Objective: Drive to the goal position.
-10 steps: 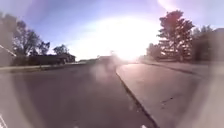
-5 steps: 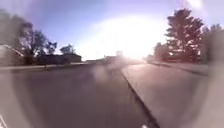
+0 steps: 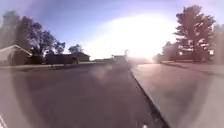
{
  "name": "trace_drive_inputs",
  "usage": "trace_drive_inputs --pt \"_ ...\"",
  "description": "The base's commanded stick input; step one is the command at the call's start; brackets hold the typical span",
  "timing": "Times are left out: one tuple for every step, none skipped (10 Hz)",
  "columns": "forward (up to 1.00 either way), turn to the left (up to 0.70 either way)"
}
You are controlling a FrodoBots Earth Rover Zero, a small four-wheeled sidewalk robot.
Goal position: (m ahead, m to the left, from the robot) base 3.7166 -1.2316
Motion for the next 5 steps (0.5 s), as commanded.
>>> trace_drive_inputs --pt "1.0 0.0" --pt "1.0 0.0" --pt "1.0 -0.07" --pt "1.0 -0.13" --pt "1.0 -0.19"
